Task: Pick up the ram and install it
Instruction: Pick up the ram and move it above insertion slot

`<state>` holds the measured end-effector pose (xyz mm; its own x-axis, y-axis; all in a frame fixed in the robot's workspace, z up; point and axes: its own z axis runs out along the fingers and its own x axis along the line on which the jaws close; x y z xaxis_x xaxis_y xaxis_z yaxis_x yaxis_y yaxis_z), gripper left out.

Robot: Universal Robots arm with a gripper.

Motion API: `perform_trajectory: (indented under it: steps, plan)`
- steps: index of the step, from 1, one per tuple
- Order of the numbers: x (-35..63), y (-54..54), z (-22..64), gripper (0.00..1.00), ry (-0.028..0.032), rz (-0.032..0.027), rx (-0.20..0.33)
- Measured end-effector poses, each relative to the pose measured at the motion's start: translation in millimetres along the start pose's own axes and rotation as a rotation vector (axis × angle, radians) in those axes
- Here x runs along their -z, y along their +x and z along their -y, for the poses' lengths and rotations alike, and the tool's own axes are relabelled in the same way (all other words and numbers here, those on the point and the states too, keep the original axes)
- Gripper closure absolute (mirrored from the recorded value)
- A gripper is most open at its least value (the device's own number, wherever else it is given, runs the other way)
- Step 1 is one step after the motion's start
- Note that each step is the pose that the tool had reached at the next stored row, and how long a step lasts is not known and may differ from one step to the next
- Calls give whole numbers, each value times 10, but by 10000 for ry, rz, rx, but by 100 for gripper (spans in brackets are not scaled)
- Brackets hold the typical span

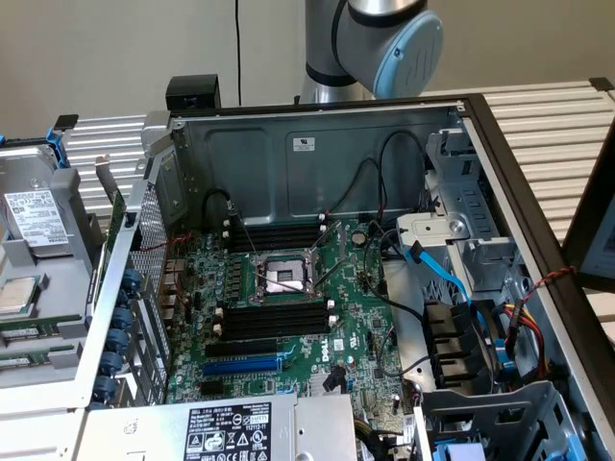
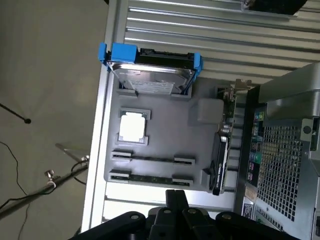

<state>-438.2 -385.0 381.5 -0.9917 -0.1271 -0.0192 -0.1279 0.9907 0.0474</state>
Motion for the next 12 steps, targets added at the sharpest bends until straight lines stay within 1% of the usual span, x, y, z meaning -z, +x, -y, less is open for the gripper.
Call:
perform_trajectory:
  steps: [6,7,12]
  plan:
    - [-3,0,0,89,-20,-53,1089]
    - [-4,0,0,89,-29,-74,1546]
    - [-6,0,0,89,-46,-118,2456]
